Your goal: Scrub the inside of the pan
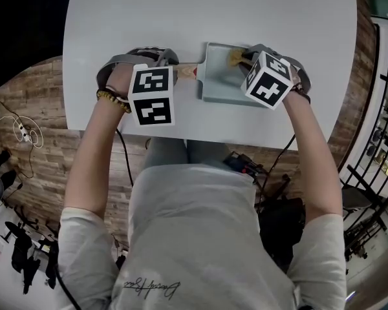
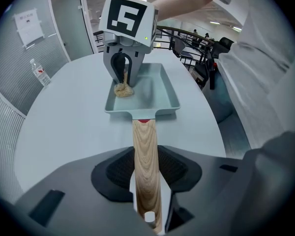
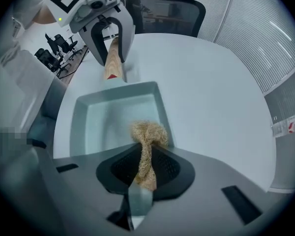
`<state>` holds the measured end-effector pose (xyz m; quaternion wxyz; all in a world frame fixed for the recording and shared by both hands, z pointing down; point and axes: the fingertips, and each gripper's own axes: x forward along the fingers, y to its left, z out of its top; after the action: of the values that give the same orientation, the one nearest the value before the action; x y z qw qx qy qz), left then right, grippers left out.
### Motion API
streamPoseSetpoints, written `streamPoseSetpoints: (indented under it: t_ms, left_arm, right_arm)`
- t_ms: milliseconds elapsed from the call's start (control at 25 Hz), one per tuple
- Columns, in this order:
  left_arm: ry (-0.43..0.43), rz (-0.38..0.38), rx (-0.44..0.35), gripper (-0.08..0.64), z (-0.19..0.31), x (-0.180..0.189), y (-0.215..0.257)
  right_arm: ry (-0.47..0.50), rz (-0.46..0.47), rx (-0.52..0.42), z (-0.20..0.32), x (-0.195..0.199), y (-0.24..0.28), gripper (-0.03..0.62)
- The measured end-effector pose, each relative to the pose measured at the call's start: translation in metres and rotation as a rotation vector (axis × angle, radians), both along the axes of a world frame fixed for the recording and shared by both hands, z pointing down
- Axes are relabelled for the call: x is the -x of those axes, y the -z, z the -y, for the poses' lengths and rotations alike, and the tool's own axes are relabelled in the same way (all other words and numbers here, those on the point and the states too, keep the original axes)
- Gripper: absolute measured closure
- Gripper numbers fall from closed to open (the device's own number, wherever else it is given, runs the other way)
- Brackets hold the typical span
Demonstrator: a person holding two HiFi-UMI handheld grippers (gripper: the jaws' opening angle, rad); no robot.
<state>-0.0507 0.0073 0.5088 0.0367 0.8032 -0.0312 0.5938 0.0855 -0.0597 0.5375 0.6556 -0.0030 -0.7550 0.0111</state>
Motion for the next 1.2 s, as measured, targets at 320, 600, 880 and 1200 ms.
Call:
streamPoseSetpoints:
  t_ms: [320,600,880,1200]
  left_arm:
    - [0.071,-0.009,0.023,0.407,0.002,0.003,-0.003]
    - [0.082,-0.008,0.022,0.407,0.008,0.002,-0.005]
    - [0.079,-0.002,0.027,0.407,0.012,0.001,-0.007]
    - [0.059,0.02,0.022,0.405,0.011,0.002,-0.008]
  right_arm:
    - [0.032,-0.017,-0.014,-0.014,-0.001,-0.002,0.52]
    - [0.046,-0.031,0.064,-0.044,-0.014,-0.003,0.522]
    - [0.053,-0.041,0.154,-0.074,-0.025,-0.003,0.522]
    - [0.101,-0.09,0.257,-0.094,-0.028,-0.003,0.523]
